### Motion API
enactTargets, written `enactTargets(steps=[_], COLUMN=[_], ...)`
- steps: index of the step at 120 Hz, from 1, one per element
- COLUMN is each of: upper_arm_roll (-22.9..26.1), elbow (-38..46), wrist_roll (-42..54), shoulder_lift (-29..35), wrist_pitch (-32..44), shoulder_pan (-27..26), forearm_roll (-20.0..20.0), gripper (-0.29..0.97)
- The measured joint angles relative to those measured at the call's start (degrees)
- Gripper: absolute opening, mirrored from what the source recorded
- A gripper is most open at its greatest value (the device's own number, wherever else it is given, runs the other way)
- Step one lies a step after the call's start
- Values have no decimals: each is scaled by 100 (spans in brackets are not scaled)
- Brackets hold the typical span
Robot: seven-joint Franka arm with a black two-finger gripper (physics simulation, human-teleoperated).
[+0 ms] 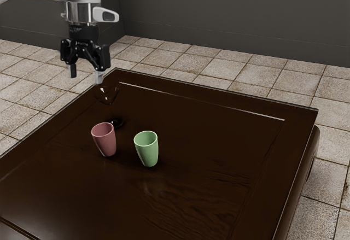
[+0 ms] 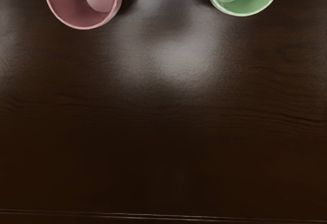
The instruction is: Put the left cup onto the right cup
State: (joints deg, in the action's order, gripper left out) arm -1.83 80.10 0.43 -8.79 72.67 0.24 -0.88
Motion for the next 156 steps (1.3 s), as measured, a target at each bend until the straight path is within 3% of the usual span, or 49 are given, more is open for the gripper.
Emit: enactTargets(steps=[36, 68, 85, 156], upper_arm_roll=[-44, -9, 23, -10], elbow=[1270, 1325, 1291, 1890], wrist_roll=[6, -3, -6, -47], shoulder_lift=[-110, -1172, -1507, -1646], wrist_pitch=[1665, 2977, 3350, 3845], shoulder_pan=[72, 92, 107, 345], forearm_roll=[-161, -144, -100, -29], gripper=[68, 68, 68, 68])
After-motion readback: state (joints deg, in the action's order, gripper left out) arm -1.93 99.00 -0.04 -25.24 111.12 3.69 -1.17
